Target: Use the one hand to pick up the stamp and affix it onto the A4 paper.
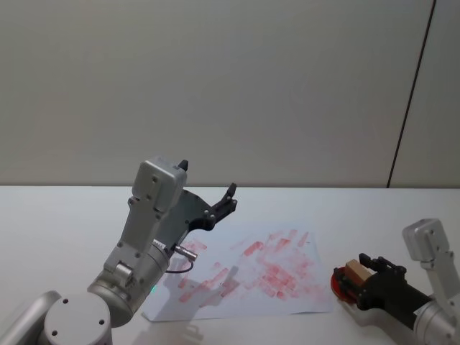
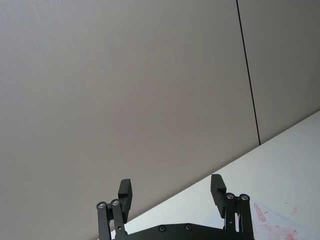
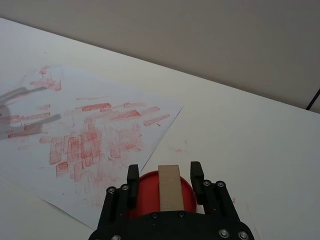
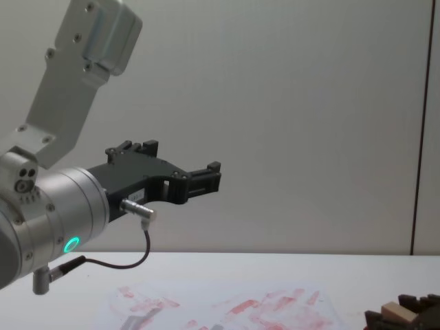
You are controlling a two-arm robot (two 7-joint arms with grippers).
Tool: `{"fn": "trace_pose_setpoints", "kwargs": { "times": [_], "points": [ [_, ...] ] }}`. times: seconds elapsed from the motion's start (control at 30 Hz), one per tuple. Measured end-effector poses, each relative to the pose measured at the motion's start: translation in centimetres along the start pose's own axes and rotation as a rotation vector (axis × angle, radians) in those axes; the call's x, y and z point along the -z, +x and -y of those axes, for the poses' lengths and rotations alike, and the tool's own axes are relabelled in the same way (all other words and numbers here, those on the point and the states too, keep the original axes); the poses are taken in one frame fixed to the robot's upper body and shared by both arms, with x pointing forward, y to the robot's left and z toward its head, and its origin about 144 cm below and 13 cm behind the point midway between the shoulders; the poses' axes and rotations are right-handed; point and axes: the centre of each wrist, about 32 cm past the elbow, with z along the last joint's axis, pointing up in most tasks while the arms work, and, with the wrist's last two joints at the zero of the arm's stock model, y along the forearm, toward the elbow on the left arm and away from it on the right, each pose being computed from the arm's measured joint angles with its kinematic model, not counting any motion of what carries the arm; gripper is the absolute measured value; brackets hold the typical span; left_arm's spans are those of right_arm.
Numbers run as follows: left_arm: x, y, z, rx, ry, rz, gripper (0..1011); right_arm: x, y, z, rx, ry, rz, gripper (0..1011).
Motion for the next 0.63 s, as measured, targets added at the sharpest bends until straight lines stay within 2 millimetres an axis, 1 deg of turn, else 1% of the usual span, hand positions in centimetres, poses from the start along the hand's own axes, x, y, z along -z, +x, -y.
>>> {"fn": "trace_pose_setpoints", "kwargs": {
  "times": [0.03,0.07,0.1,0.17,0.2,0.23,0.27,0.37,0.4,0.47,0.5,0.63],
  "points": [
    [0.0,0.0,0.0,0.0,0.0,0.0,1002,0.0,0.0,0.0,-0.001,0.001,-0.003,624],
    [0.0,0.0,0.0,0.0,0.0,0.0,1002,0.0,0.0,0.0,-0.001,0.001,-0.003,624],
    [0.0,0.0,0.0,0.0,0.0,0.0,1002,0.0,0.0,-0.1,-0.003,0.005,-0.006,666],
    [0.0,0.0,0.0,0.0,0.0,0.0,1002,-0.1,-0.1,-0.1,-0.005,0.011,-0.011,707],
    [0.0,0.0,0.0,0.0,0.0,0.0,1002,-0.1,-0.1,-0.1,-0.005,0.013,-0.011,765],
    [0.0,0.0,0.0,0.0,0.0,0.0,1002,-0.3,-0.1,0.0,-0.007,0.026,-0.015,782],
    [0.0,0.0,0.0,0.0,0.0,0.0,1003,-0.4,-0.1,0.0,-0.009,0.04,-0.019,839],
    [0.0,0.0,0.0,0.0,0.0,0.0,1002,-0.7,-0.2,0.0,-0.011,0.059,-0.025,891],
    [0.0,0.0,0.0,0.0,0.0,0.0,1002,-0.8,-0.2,0.1,-0.011,0.066,-0.026,939],
    [0.0,0.0,0.0,0.0,0.0,0.0,1002,-1.1,-0.2,0.2,-0.012,0.082,-0.032,969],
    [0.0,0.0,0.0,0.0,0.0,0.0,1003,-1.2,-0.3,0.2,-0.013,0.092,-0.035,1001],
    [0.0,0.0,0.0,0.0,0.0,0.0,1002,-1.5,-0.3,0.3,-0.013,0.111,-0.041,1001]
  ]
}}
